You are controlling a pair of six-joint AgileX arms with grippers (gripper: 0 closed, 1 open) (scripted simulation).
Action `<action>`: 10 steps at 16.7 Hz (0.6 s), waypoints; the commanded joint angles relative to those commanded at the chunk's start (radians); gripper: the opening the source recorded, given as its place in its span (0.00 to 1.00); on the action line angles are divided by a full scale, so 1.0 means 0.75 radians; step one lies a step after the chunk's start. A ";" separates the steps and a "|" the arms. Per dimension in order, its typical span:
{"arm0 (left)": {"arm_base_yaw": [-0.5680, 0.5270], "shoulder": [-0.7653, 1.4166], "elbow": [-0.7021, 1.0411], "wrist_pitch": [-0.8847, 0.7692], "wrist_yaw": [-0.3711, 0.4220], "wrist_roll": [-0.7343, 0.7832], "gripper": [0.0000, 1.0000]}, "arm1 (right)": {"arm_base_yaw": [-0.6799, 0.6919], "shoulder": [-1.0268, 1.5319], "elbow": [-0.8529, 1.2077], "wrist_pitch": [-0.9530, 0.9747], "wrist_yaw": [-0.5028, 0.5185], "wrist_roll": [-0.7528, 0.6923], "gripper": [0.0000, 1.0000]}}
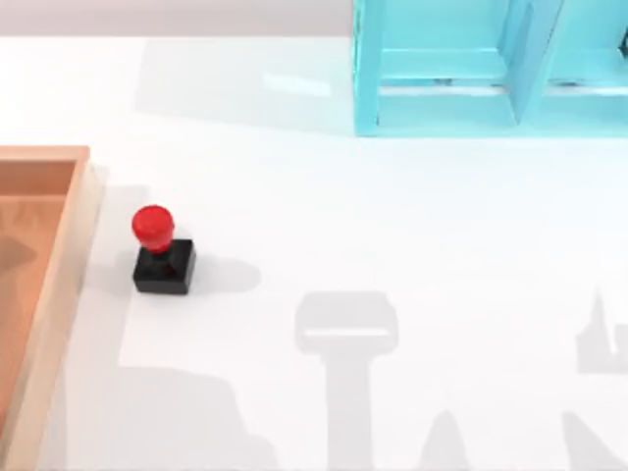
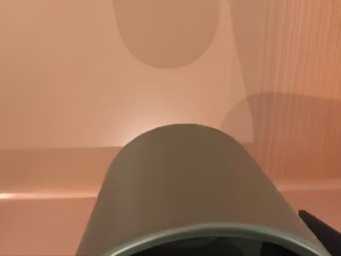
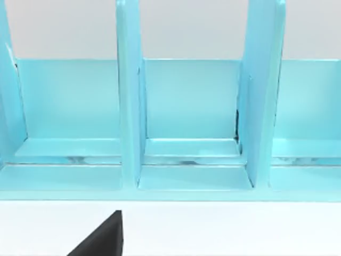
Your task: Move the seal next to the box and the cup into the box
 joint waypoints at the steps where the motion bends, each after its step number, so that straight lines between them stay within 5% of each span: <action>1: -0.005 0.006 0.004 -0.003 -0.004 0.001 0.00 | 0.000 0.000 0.000 0.000 0.000 0.000 1.00; 10: 0.013 0.068 0.017 0.358 -0.116 -0.005 0.00 | 0.000 0.000 0.000 0.000 0.000 0.000 1.00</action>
